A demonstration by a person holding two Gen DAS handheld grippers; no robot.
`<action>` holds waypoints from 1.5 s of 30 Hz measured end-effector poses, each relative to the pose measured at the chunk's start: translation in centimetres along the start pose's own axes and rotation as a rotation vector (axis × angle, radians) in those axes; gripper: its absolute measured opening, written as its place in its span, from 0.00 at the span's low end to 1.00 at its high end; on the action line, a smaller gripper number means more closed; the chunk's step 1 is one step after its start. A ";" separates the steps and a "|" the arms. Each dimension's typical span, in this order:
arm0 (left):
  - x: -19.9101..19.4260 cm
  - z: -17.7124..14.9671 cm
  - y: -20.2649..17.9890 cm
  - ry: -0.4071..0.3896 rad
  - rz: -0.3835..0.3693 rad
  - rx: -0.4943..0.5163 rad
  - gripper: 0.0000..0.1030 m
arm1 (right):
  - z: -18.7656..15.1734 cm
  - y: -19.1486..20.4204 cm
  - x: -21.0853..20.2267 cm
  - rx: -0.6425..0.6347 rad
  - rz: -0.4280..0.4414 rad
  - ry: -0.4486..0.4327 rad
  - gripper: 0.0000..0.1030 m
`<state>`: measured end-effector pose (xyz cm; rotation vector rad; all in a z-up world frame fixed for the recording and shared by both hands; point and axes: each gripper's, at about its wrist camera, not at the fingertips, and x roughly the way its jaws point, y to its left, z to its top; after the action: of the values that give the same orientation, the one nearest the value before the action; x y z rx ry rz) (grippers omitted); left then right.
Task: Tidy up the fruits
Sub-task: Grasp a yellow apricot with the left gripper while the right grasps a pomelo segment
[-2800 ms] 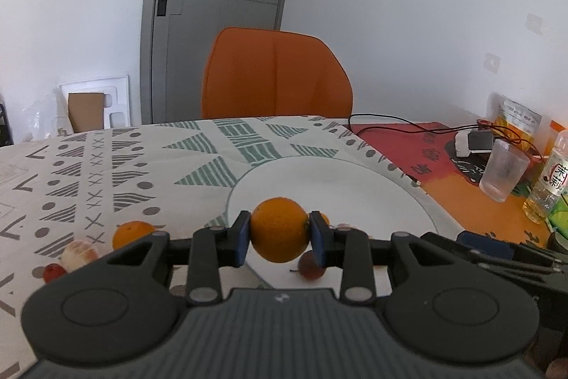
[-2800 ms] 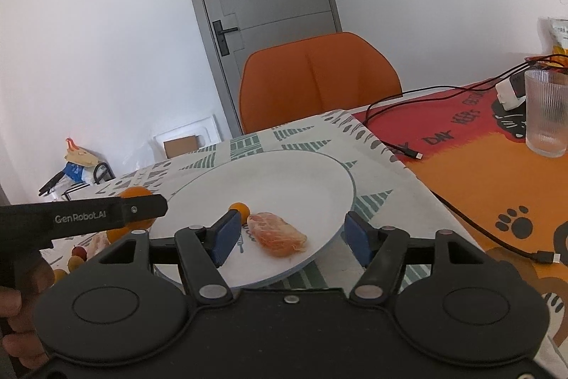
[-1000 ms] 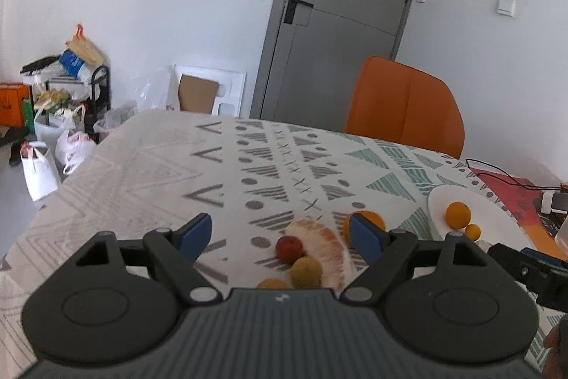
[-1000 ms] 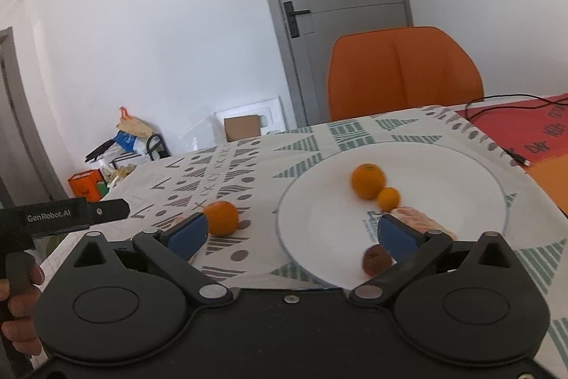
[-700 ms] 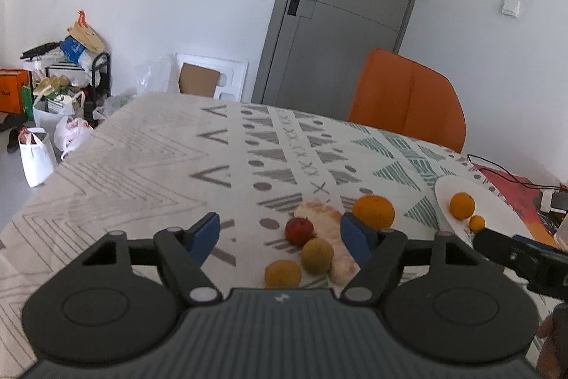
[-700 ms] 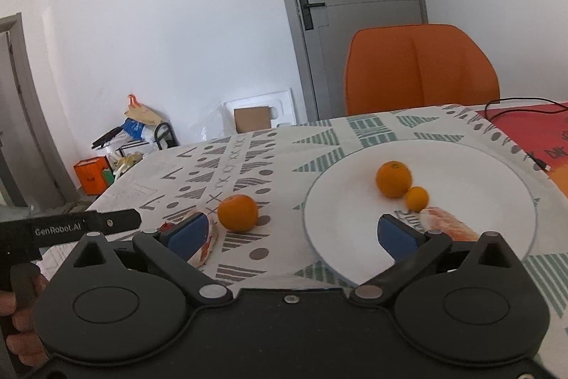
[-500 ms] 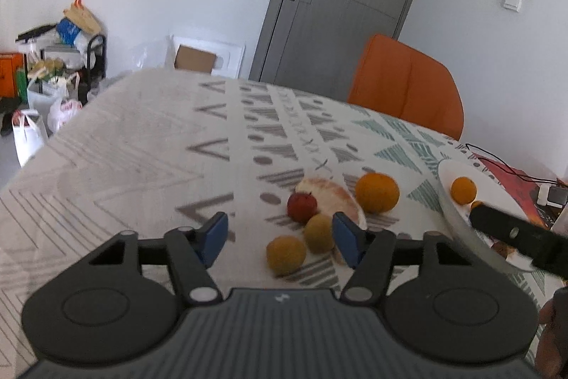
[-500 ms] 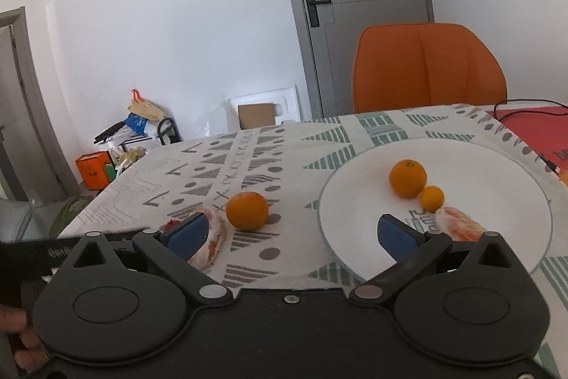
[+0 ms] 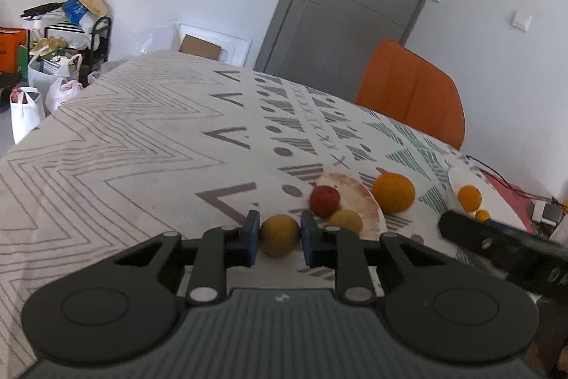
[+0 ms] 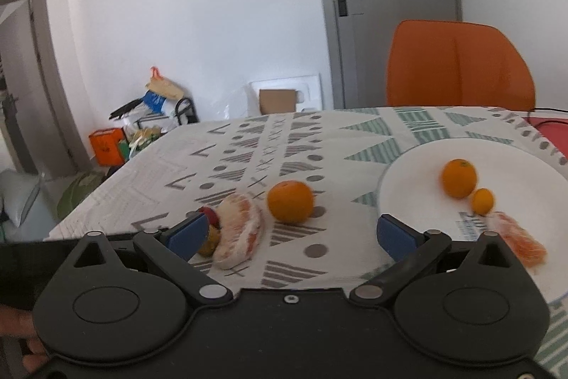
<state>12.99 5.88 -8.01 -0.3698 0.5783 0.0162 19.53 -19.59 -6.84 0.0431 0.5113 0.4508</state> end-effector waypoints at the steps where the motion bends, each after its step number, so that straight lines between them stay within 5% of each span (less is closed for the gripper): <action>1: -0.1 0.0 0.1 -0.007 0.006 -0.003 0.22 | 0.0 0.3 0.3 -0.005 0.004 0.009 0.90; 10: -0.7 0.5 0.5 -0.041 0.034 -0.009 0.22 | -0.8 2.0 3.0 -0.045 0.043 0.109 0.53; 17: -0.9 0.7 0.6 -0.045 0.030 -0.005 0.22 | -0.9 3.3 3.7 -0.060 0.071 0.135 0.51; 21: -1.1 0.7 0.5 -0.046 0.023 -0.003 0.22 | -1.0 3.8 3.9 -0.092 0.054 0.130 0.30; 36: -0.7 0.3 0.0 -0.039 0.036 0.027 0.22 | -1.9 0.3 0.2 -0.037 0.000 0.146 0.25; 38: -0.7 0.3 -0.1 -0.038 0.036 0.028 0.22 | -2.0 0.1 0.1 -0.029 -0.002 0.150 0.29; 40: -0.7 0.3 -0.1 -0.039 0.035 0.031 0.22 | -2.0 0.1 -0.2 -0.032 -0.007 0.136 0.43; 45: -0.8 0.4 0.0 -0.037 0.029 0.025 0.22 | -1.8 0.8 0.8 -0.061 -0.006 0.129 0.45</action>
<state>12.51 6.08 -7.28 -0.3363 0.5467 0.0441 18.98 -18.68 -8.66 -0.0468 0.6239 0.4655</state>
